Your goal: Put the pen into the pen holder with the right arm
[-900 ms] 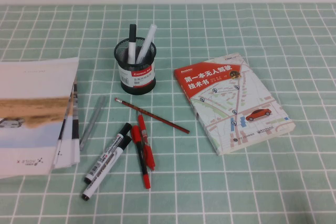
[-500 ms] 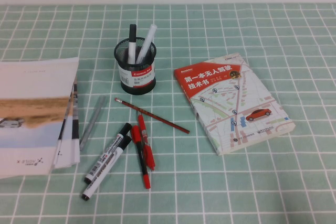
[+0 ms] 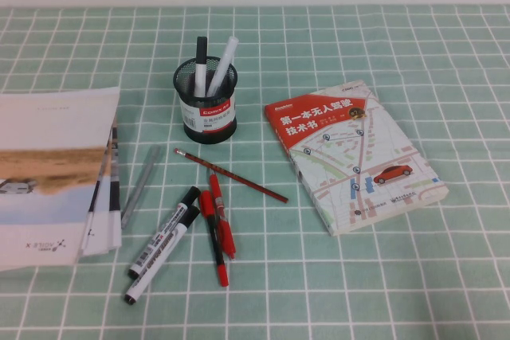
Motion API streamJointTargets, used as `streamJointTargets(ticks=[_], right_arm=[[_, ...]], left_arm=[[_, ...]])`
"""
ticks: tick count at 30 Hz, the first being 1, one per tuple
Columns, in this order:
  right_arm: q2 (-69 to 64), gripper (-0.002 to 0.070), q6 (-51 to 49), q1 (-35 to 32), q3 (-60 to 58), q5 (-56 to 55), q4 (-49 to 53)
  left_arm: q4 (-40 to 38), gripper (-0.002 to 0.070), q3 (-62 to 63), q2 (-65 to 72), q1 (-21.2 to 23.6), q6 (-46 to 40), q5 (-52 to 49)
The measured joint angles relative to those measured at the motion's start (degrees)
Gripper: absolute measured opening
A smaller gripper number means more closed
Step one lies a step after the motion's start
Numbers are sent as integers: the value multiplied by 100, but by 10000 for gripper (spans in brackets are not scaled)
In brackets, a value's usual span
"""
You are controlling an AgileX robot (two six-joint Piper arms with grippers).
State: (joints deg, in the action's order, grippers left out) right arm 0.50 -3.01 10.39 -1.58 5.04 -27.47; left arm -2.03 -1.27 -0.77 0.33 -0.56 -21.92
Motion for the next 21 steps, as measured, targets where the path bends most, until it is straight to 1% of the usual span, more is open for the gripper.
streamJointTargets(ticks=[4,10,16,21], right_arm=[[-83,-20,-3,0,67,423,-400],[-1215,-20,-13,0,873,1420,-530],[-2708,-20,112,0,2188,2896,13],[-3693,-20,301,0,2994,3780,519]], left_arm=[[0,-4,0,0,0,0,0],[0,-4,0,0,0,0,0],[0,-4,0,0,0,0,0],[0,-4,0,0,0,0,0]])
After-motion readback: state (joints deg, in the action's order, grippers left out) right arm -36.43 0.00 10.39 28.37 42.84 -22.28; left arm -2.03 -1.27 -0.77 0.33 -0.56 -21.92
